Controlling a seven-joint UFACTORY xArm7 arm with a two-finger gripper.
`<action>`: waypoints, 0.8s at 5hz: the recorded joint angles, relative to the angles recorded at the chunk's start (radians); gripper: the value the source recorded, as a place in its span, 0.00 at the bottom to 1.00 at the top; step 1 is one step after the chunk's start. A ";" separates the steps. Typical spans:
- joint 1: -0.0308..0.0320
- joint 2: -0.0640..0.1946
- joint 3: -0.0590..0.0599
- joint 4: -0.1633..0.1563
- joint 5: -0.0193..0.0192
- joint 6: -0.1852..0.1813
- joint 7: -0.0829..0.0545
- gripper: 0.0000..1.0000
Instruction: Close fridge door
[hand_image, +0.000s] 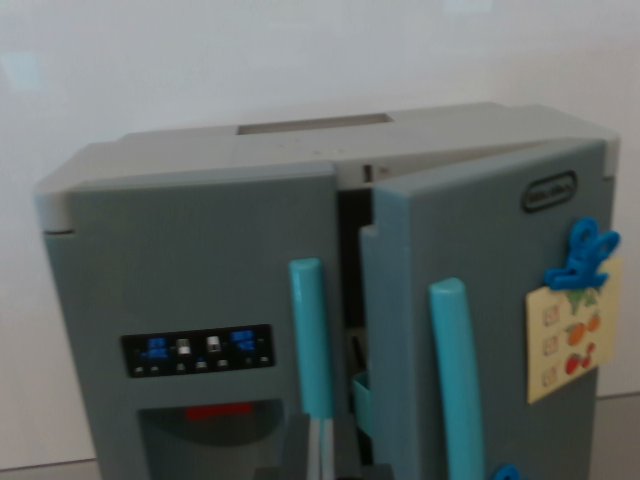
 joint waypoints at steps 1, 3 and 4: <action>0.0000 0.000 0.000 0.000 0.0000 0.000 0.000 1.00; 0.0000 0.010 -0.030 0.000 0.0000 0.000 0.000 1.00; 0.0000 0.041 -0.062 0.000 0.0000 0.000 0.000 1.00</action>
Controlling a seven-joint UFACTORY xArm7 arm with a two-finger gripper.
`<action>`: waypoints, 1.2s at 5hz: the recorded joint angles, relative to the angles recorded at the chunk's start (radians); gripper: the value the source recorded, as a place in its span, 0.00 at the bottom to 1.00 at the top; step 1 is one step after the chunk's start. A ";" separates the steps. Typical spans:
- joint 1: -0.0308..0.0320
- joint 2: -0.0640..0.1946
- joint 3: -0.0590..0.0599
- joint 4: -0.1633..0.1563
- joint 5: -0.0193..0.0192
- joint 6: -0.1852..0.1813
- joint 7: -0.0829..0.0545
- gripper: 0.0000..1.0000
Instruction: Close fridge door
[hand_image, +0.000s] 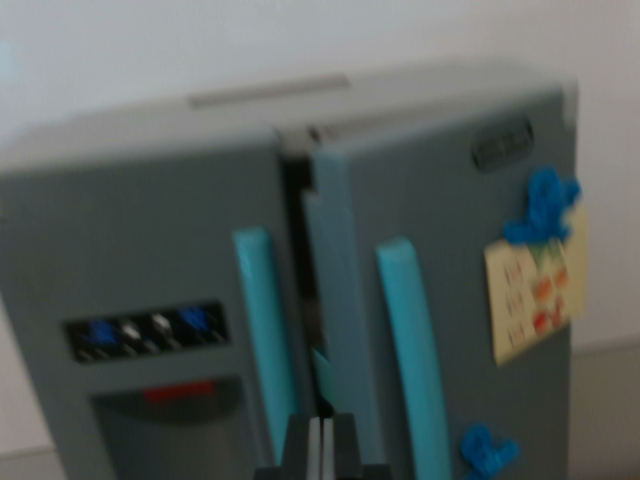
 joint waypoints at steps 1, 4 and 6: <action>0.0000 0.000 0.000 0.000 0.0000 0.000 0.000 1.00; 0.0000 0.125 -0.052 0.001 0.0000 -0.001 0.000 1.00; 0.0000 0.198 -0.062 0.017 0.0000 -0.004 0.000 1.00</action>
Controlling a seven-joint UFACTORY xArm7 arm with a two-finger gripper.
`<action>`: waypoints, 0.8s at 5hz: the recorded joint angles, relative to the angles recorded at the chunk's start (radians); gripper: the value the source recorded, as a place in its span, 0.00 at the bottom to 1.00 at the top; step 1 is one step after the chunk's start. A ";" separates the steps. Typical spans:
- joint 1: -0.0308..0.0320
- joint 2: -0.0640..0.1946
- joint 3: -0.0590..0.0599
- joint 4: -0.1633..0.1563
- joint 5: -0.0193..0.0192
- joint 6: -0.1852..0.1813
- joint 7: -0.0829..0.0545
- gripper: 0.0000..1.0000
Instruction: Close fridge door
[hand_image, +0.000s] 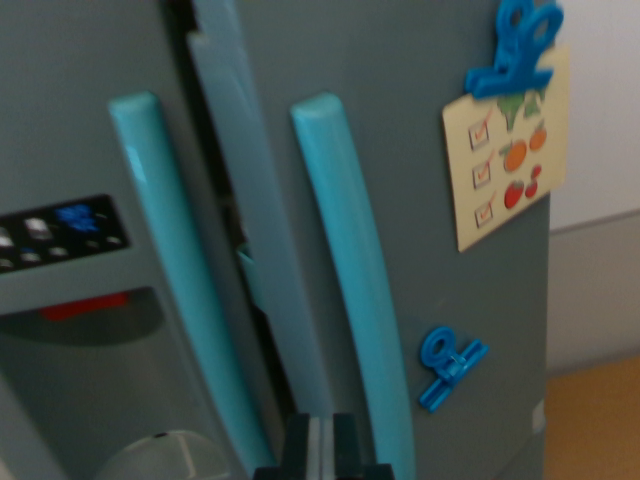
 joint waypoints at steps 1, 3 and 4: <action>0.0000 0.000 0.000 0.000 0.0000 0.000 0.000 1.00; 0.0000 0.082 -0.011 0.044 0.0000 -0.001 0.000 1.00; 0.0000 0.171 -0.020 0.102 0.0000 -0.003 0.000 1.00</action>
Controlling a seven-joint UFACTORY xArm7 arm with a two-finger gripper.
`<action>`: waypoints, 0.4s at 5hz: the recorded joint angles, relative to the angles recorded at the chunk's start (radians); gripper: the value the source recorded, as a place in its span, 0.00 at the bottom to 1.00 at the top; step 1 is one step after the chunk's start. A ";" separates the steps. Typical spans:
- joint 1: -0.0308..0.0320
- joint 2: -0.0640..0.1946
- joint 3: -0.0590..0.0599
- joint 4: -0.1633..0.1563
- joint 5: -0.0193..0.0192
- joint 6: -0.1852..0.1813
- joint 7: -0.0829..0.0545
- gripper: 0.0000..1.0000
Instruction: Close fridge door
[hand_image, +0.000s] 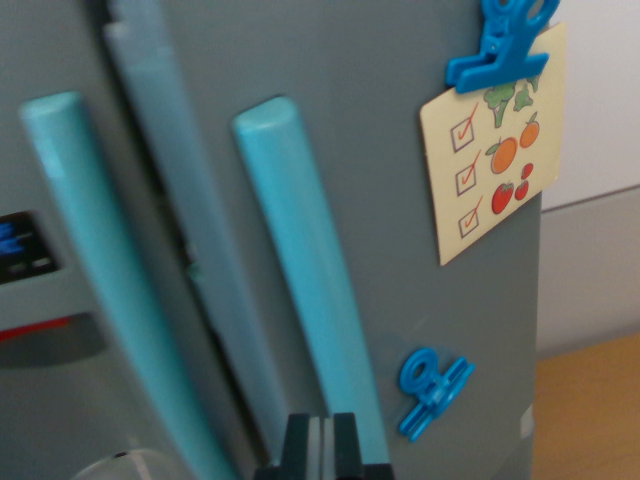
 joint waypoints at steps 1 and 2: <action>0.0000 0.000 0.000 0.000 0.0000 0.000 0.000 1.00; 0.0000 0.096 -0.005 0.056 0.0000 -0.003 0.000 1.00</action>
